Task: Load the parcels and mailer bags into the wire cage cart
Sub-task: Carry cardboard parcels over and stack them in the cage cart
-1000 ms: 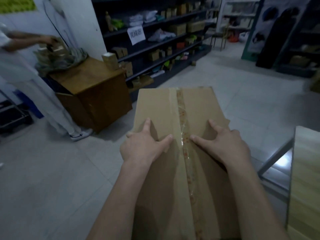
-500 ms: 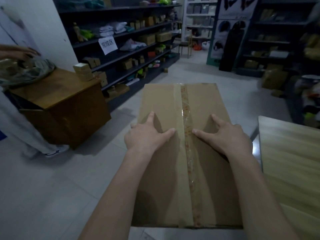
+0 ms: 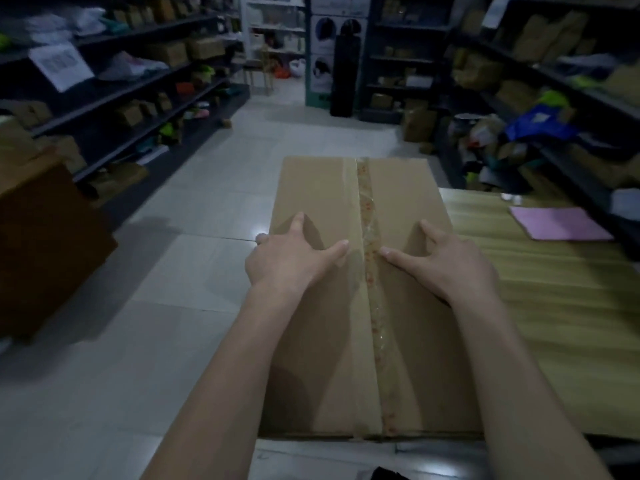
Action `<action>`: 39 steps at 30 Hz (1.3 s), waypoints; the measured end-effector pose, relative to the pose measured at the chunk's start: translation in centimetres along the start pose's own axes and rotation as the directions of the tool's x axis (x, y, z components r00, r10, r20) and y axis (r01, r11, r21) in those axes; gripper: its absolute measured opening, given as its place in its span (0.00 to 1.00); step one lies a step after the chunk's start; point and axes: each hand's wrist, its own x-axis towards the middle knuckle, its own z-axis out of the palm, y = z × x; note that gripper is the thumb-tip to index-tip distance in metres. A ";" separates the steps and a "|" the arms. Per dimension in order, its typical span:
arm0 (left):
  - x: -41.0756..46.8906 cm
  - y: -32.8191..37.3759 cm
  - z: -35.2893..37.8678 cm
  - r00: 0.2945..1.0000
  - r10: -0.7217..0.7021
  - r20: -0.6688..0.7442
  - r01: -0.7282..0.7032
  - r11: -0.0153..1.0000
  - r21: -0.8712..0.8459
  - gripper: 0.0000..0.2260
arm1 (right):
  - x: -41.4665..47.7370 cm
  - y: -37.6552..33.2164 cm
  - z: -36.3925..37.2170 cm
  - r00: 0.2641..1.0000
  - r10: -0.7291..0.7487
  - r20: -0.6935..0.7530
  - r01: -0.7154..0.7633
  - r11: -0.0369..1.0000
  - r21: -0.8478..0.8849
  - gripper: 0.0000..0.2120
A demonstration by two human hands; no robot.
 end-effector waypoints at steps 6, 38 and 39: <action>-0.7 5.4 1.6 0.982 0.186 0.036 -0.186 0.982 0.007 0.43 | -1.4 5.9 -1.8 0.986 0.148 -0.078 -0.145 0.988 0.047 0.48; -32.9 43.5 17.6 0.482 0.863 0.148 -0.871 0.490 -0.023 0.48 | -25.7 50.0 -13.9 0.439 0.836 -0.330 -0.781 0.536 0.320 0.54; -34.2 44.3 18.0 0.457 0.875 0.161 -0.884 0.467 -0.026 0.48 | -26.8 51.1 -14.1 0.415 0.845 -0.336 -0.789 0.519 0.330 0.54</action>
